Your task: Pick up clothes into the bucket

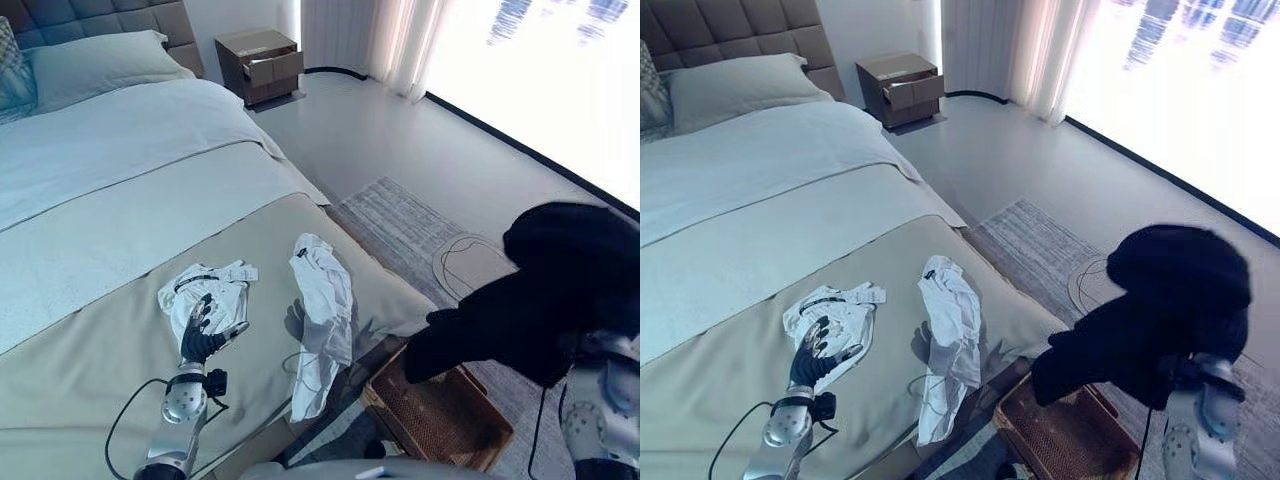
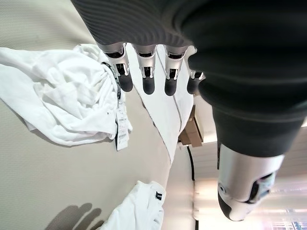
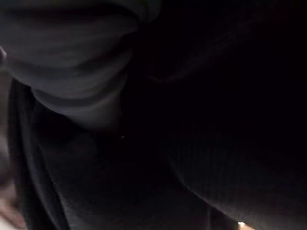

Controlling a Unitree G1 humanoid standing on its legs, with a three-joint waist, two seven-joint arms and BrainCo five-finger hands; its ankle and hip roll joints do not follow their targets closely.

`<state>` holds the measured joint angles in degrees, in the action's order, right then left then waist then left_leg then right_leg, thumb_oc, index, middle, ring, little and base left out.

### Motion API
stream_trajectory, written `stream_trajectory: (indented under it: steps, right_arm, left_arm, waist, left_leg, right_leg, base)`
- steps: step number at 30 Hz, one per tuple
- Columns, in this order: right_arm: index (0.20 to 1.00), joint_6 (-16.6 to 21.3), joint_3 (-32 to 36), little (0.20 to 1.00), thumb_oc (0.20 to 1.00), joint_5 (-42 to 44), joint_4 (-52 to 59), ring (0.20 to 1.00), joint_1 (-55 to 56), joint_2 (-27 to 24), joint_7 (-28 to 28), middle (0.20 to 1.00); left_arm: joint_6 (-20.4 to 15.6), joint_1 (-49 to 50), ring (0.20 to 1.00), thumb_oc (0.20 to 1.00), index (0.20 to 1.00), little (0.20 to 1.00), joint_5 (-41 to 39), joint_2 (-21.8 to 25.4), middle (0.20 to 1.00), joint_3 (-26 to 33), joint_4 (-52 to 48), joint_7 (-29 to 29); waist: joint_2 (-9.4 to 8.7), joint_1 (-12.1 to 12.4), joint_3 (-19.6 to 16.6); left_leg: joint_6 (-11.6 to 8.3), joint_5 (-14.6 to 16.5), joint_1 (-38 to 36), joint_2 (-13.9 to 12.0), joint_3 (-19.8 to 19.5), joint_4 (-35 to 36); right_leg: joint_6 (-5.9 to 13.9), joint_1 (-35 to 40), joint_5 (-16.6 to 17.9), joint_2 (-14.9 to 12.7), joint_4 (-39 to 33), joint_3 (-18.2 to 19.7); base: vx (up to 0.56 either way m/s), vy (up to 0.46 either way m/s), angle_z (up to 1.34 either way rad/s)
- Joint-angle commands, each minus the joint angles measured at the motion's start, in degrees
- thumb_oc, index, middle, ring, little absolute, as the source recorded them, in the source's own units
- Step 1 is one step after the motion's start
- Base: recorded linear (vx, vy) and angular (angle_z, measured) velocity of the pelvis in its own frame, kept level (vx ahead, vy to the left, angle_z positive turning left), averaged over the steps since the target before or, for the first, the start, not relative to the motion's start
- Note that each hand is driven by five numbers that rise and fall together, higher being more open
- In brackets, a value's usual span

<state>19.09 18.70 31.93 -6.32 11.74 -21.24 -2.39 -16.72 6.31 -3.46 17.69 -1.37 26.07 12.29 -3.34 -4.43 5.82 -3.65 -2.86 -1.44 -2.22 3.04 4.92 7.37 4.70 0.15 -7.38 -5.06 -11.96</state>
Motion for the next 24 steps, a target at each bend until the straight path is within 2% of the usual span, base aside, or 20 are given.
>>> stream_trajectory:
  steps: [1,4,13,20,24]
  right_arm:
    - [0.2,2.28,-0.35,0.2,0.2,-6.71,2.08,0.2,-3.62,-2.73,0.04,0.2]
    - [0.2,0.74,-3.68,0.2,0.2,-15.7,-4.03,0.2,-2.47,-3.21,-2.07,0.2]
    - [0.2,0.15,-7.46,0.2,0.2,-20.55,-21.42,0.2,-6.45,-2.32,-8.13,0.2]
    - [0.2,-0.77,-9.92,0.2,0.2,-22.94,-27.61,0.2,-8.35,-2.49,-9.84,0.2]
    - [0.2,-1.82,-12.21,0.2,0.2,-24.5,-33.22,0.2,-12.81,-2.9,-12.47,0.2]
  left_arm:
    - [-3.63,-3.28,1.0,1.0,1.0,1.0,2.56,1.75,1.0,3.39,-0.18,0.95]
    - [-3.96,-3.48,1.0,1.0,1.0,1.0,3.62,1.7,1.0,3.29,0.06,1.53]
    - [-4.36,-3.63,1.0,1.0,1.0,1.0,3.95,1.67,1.0,1.96,0.23,3.31]
    - [-4.5,-2.81,1.0,1.0,1.0,1.0,3.99,1.73,1.0,1.79,-1.56,3.78]
    - [-5.6,-1.77,1.0,1.0,1.0,1.0,0.87,1.72,1.0,2.06,-6.04,4.01]
  waist:
    - [-1.81,-0.77,-1.53]
    - [-1.57,-0.94,-1.22]
    - [-1.13,-0.37,-0.57]
    - [-0.97,0.2,0.52]
    - [-0.25,0.97,3.37]
  left_leg:
    - [0.99,6.44,1.3,-1.57,0.87,-7.83]
    - [1.04,6.48,1.53,-1.53,1.09,-8.12]
    - [1.14,6.67,1.87,-1.31,0.91,-8.43]
    - [1.33,7.03,2.93,-1.0,0.27,-9.46]
    - [1.72,7.27,4.87,-0.3,0.08,-10.9]
  right_leg:
    - [1.97,-5.15,3.4,-3.01,4.77,2.23]
    - [2.07,-5.33,3.44,-3.12,4.84,2.5]
    - [2.18,-5.52,3.47,-3.31,4.79,2.35]
    - [2.12,-6.03,3.37,-3.62,5.3,2.31]
    - [2.17,-8.06,3.03,-4.33,7.11,2.38]
  base:
    - [-0.01,0.002,-0.04]
    - [0.0,-0.001,-0.03]
    - [0.0,-0.001,-0.01]
    - [0.0,0.0,0.0]
    - [-0.07,0.018,0.02]
